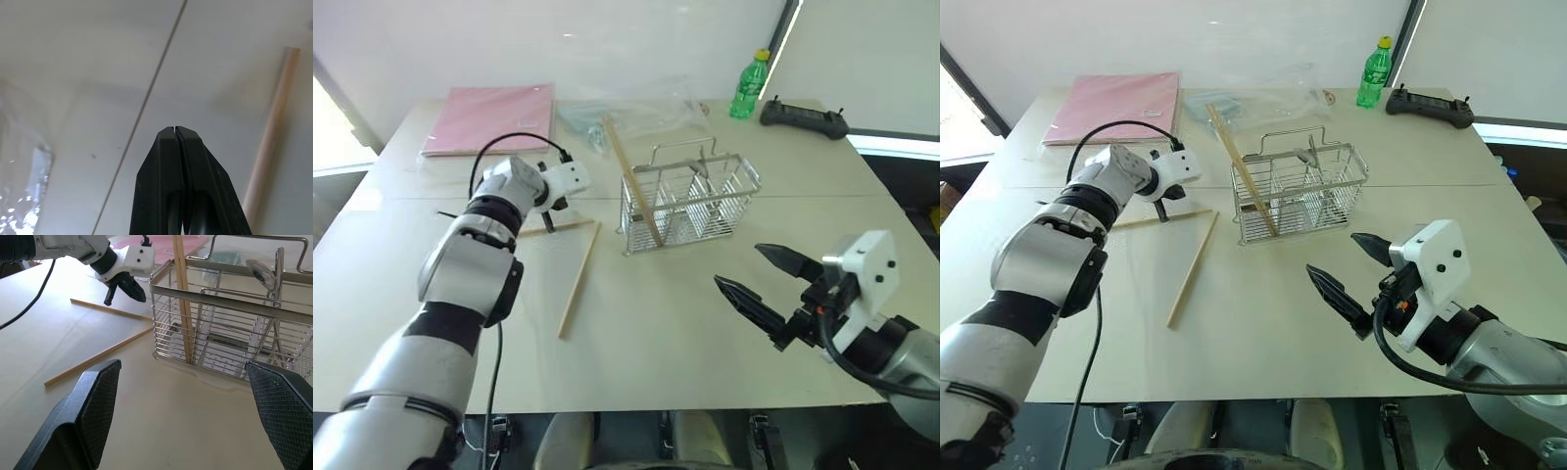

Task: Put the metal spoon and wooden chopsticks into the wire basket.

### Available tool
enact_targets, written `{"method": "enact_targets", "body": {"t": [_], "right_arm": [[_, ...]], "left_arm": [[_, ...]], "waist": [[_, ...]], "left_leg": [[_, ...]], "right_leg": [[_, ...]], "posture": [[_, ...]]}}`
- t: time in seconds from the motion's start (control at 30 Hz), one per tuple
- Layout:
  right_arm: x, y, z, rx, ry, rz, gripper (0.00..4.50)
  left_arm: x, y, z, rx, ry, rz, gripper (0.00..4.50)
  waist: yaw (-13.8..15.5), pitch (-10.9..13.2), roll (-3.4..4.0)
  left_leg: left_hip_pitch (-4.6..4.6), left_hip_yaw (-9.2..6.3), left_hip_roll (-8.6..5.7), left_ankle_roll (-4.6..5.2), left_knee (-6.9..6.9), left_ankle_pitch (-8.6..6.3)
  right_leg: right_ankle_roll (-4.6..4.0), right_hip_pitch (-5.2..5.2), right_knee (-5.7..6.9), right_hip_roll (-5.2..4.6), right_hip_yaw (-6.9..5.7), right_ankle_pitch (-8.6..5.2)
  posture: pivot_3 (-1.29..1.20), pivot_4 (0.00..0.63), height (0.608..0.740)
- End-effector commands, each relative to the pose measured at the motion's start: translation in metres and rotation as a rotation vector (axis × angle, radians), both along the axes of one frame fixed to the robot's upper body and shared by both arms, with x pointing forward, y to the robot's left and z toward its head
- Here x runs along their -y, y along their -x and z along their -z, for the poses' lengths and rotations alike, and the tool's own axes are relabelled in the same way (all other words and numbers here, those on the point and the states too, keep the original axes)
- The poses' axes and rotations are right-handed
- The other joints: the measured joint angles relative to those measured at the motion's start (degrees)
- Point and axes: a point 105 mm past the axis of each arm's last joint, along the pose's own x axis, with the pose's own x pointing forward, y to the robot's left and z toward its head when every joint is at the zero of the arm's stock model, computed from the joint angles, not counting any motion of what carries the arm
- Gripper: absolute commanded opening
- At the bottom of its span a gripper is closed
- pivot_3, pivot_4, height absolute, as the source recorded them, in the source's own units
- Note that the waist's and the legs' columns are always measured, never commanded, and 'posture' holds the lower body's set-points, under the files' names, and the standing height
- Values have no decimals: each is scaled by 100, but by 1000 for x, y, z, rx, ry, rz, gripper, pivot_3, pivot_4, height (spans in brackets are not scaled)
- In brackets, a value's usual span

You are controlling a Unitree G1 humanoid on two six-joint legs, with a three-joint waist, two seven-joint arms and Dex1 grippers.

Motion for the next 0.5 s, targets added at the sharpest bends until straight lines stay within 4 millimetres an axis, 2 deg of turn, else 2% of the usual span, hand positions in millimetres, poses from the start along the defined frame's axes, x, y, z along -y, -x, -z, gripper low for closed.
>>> {"method": "enact_targets", "body": {"t": [0.03, 0.07, 0.17, 0.3, 0.5], "right_arm": [[-6, 3, -3, 34, 1, -18, 4175], [-7, 3, -3, 34, -1, -19, 4175], [-8, 2, -2, 36, -6, -20, 4175], [-10, 4, 5, 18, 18, -43, 4175], [-10, 7, 7, 3, 20, -64, 4175]], "left_arm": [[8, -5, -40, 54, 100, 16, 553], [9, -5, -43, 55, 106, 24, 883], [14, -1, -47, 16, 150, 57, 2267], [17, 10, -39, -91, 123, 130, 2267], [17, 14, -17, -137, 25, 154, 2267]], "waist": [[8, 0, -1], [9, 0, -1], [0, -1, 0], [-9, 0, 0], [-4, 0, 0]], "left_leg": [[-1, 0, 0, 0, 0, 0], [0, 0, 0, 0, 0, 0], [1, 0, -1, 0, 0, 0], [0, 1, -1, 0, -1, 0], [1, 1, -1, 0, 0, 0]], "right_leg": [[1, 0, -1, 0, 0, 0], [4, 1, -2, 0, -1, -2], [5, 2, -3, 0, 0, -3], [-6, -1, 0, 1, 0, 4], [-6, 1, 1, 1, 1, 4]], "posture": [[0, 150, 722], [0, 150, 722], [0, 150, 722], [0, 150, 722], [0, 150, 722]]}}
